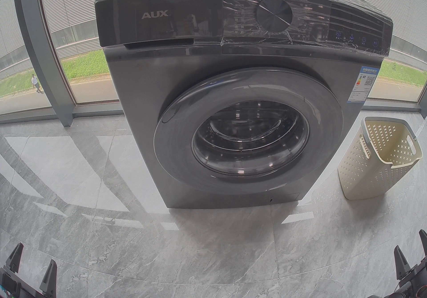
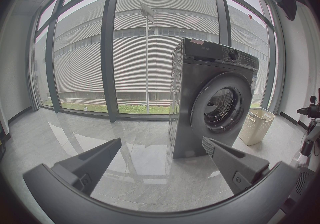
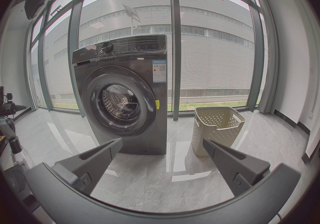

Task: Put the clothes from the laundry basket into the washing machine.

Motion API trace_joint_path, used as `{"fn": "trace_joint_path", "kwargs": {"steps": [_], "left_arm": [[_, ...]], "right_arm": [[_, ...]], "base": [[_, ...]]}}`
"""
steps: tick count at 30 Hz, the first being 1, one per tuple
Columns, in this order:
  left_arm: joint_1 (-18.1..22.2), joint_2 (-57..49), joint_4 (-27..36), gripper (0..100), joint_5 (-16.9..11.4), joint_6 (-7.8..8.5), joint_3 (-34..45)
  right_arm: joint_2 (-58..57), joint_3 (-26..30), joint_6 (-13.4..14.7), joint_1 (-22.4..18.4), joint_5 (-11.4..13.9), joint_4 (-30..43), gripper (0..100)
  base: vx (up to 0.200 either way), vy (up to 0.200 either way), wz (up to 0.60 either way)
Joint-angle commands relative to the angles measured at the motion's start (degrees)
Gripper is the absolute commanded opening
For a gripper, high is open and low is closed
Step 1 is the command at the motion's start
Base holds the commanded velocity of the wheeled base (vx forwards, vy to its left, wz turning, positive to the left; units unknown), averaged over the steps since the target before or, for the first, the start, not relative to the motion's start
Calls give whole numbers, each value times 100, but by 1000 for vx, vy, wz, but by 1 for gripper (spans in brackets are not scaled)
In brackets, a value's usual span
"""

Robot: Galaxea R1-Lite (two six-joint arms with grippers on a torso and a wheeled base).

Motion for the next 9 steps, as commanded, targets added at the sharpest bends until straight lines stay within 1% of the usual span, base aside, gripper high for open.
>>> {"fn": "trace_joint_path", "kwargs": {"steps": [1, 9], "left_arm": [[1, -75, -4, 100, -1, 7, 101], [1, -75, -4, 100, -1, 7, 101]], "right_arm": [[26, 66, 0, 2, -6, -3, 100], [26, 66, 0, 2, -6, -3, 100]], "base": [[0, 0, 0], [0, 0, 0]]}}
